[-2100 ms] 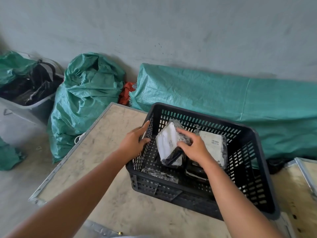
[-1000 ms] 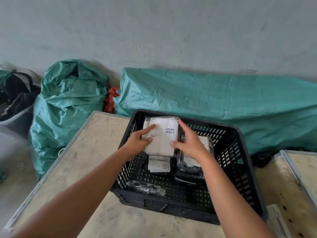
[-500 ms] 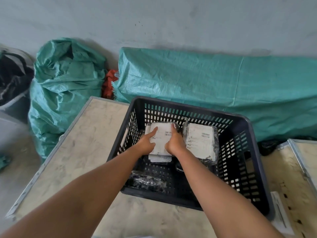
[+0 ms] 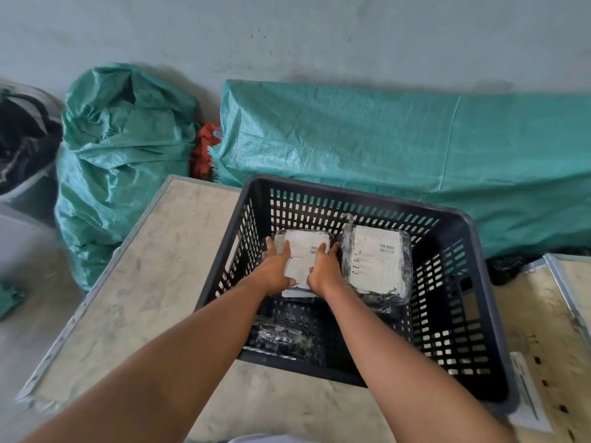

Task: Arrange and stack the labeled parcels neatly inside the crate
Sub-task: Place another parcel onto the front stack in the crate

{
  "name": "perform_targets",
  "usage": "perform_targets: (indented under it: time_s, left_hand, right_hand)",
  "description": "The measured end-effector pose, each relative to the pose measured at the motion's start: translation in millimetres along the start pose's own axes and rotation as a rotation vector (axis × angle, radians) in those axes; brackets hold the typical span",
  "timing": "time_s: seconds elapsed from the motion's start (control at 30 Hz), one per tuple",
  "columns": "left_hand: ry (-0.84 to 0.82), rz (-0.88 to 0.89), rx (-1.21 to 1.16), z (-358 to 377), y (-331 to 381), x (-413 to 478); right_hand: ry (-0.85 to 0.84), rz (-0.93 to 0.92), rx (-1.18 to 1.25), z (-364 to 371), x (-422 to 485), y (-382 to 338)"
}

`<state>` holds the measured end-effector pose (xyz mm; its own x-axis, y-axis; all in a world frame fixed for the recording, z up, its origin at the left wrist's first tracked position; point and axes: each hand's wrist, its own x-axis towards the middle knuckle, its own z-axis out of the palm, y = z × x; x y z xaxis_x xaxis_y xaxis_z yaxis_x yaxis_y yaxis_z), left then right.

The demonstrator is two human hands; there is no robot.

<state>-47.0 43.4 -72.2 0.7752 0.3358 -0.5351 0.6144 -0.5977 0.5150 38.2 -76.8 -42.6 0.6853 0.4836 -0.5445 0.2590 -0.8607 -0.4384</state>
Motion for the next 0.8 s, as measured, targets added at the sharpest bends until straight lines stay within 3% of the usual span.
perform_targets:
  time_s: [0.17, 0.3, 0.4, 0.53, 0.7, 0.8]
  left_hand:
    - [0.135, -0.035, -0.066, -21.8, 23.0, -13.1]
    - [0.289, 0.124, -0.123, -67.0, 42.3, -33.1]
    - [0.303, 0.25, -0.161, -81.6, 38.8, -56.1]
    - [0.069, 0.23, -0.129, -70.8, 20.1, -84.8]
    - [-0.299, 0.236, 0.19, -53.1, -1.8, -104.5]
    - [-0.395, 0.215, 0.324, -47.4, -4.3, -109.5]
  right_hand:
    - [0.028, -0.047, 0.009, -8.6, -16.0, -3.8]
    - [0.113, -0.15, 0.127, -32.1, -29.7, 2.6]
    - [0.132, -0.223, 0.248, -43.3, -43.2, 18.1]
    - [-0.001, -0.31, 0.313, -41.2, -60.3, 37.9]
    - [-0.269, -0.33, 0.282, -21.9, -73.4, 47.8]
    - [-0.413, -0.359, 0.226, -8.6, -75.5, 47.2]
